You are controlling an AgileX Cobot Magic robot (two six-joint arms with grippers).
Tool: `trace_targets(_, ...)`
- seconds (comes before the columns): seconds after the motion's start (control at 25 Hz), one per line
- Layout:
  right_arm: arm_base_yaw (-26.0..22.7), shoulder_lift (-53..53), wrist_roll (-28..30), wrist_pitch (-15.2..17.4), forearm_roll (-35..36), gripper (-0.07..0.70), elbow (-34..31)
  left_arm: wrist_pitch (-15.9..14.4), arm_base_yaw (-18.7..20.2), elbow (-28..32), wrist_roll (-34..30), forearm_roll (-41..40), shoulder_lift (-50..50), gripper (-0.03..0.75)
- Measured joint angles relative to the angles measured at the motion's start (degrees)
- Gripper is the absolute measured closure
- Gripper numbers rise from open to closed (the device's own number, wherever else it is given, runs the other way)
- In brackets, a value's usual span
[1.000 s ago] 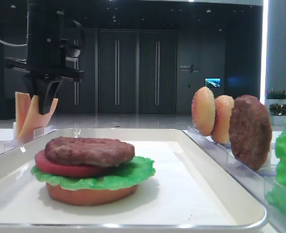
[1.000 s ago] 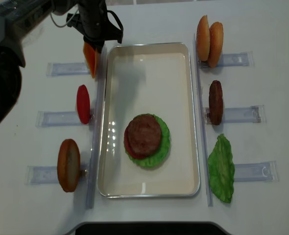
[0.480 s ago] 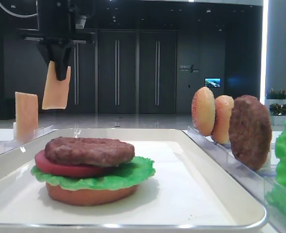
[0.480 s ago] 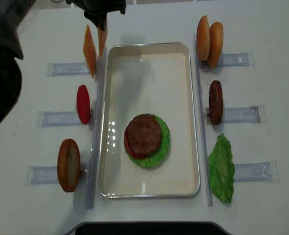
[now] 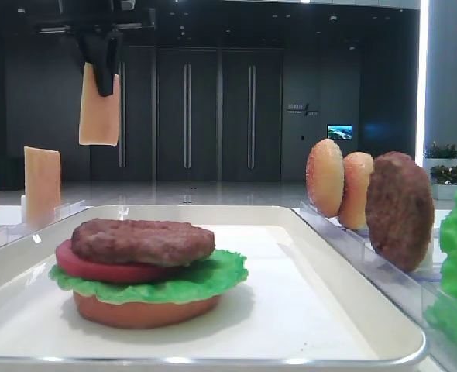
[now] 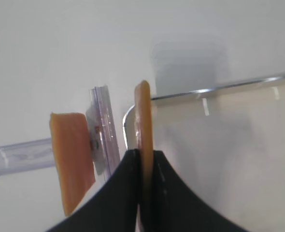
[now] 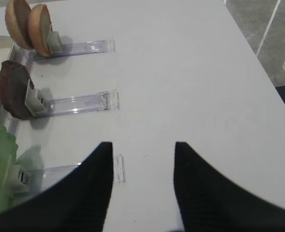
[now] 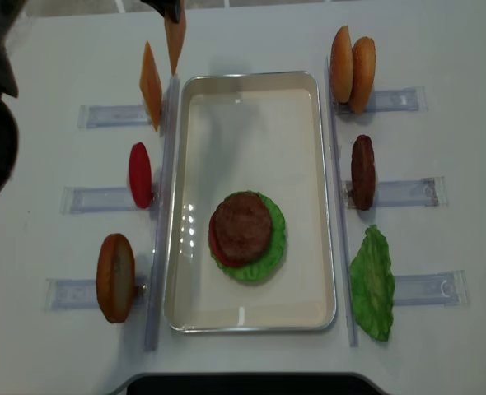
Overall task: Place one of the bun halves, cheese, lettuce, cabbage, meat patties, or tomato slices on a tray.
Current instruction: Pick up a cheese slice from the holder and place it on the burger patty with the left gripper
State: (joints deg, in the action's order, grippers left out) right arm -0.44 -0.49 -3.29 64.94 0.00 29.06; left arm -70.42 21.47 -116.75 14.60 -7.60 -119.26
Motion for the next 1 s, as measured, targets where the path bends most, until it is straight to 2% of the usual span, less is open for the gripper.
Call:
trace_targets(0.2, 0.0, 0.0, 0.0, 0.0, 0.0, 0.341, 0.0, 0.0, 0.5, 10.1, -1.2, 2.5, 6.8, 0.685)
trace_targets(0.64, 0.0, 0.0, 0.0, 0.0, 0.0, 0.341, 0.0, 0.0, 0.7, 39.4, -1.7, 3.5, 30.3, 0.685)
trace_targets(0.68, 0.0, 0.0, 0.0, 0.0, 0.0, 0.341, 0.0, 0.7, 0.7, 41.7, -1.7, 3.9, 31.8, 0.685)
trace_targets(0.84, 0.0, 0.0, 0.0, 0.0, 0.0, 0.341, 0.0, 4.0, 0.7, 47.8, -1.7, 6.4, 35.3, 0.685)
trace_targets(1.0, 0.0, 0.0, 0.0, 0.0, 0.0, 0.341, 0.0, 6.1, 0.7, 49.9, -1.7, 7.6, 35.5, 0.685)
